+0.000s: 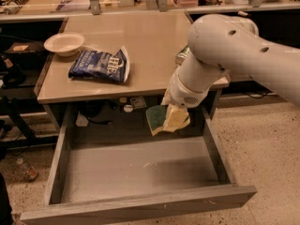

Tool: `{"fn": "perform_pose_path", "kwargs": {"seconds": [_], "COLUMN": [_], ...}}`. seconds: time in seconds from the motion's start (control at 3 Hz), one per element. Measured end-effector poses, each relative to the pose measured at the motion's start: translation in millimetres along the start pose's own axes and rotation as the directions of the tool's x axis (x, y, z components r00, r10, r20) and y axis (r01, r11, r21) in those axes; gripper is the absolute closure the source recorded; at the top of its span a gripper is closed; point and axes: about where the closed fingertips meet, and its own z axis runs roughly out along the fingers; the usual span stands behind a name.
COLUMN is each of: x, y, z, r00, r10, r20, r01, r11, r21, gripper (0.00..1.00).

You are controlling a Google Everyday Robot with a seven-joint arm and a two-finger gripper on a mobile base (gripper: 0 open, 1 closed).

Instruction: Pick sponge from top drawer and place on counter

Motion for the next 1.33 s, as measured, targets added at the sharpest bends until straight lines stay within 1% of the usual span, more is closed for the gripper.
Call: {"fn": "perform_pose_path", "kwargs": {"seconds": [0.33,0.67,1.0,1.33], "x": [-15,-35,-36,-45], "y": [-17,-32,-33,-59], "z": [-41,-66,-68,-73], "r00": [0.999,0.996,0.995,0.995], "r10": [-0.028,-0.085,-0.087,-0.094], "r20": [-0.046,-0.041,-0.039,-0.028], "r01": [0.030,0.088,0.090,0.097], "r11": [0.9985,0.9931,0.9925,0.9904], "r21": [0.045,0.078,0.082,0.099], "gripper": [1.00,1.00,1.00,1.00]}}
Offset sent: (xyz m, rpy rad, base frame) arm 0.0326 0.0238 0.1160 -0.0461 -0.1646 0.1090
